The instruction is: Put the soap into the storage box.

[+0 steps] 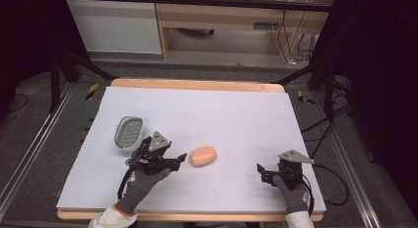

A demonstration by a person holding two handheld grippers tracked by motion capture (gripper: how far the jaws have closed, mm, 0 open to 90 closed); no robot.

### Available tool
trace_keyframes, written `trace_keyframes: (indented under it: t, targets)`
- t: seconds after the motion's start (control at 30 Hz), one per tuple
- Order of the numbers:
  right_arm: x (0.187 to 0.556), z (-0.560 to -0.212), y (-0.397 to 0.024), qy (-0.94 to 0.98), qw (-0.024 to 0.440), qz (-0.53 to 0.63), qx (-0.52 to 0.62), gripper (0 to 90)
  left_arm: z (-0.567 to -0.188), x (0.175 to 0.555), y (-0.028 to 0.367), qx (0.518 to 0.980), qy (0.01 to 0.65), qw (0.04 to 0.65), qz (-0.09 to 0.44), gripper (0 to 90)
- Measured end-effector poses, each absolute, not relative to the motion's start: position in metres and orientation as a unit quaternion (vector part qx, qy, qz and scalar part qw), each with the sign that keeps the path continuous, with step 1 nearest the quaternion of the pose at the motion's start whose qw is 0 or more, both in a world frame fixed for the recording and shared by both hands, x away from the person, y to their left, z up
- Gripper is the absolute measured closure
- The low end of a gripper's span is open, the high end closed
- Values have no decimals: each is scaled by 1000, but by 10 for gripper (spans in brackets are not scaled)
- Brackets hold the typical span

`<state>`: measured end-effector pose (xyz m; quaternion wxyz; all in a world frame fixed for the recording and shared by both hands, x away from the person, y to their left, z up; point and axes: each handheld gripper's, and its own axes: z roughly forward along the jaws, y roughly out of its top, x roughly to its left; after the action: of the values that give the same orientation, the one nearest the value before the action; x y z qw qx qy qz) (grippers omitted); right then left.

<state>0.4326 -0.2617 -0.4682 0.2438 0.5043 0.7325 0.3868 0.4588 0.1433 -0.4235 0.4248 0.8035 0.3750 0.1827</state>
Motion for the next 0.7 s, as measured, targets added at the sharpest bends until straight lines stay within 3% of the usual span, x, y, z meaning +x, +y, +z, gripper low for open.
trace_keyframes:
  t: [0.7]
  targets:
    - [433,-469,-261,735,241,386,503,48,-435,476,109,826,362,399,168,250]
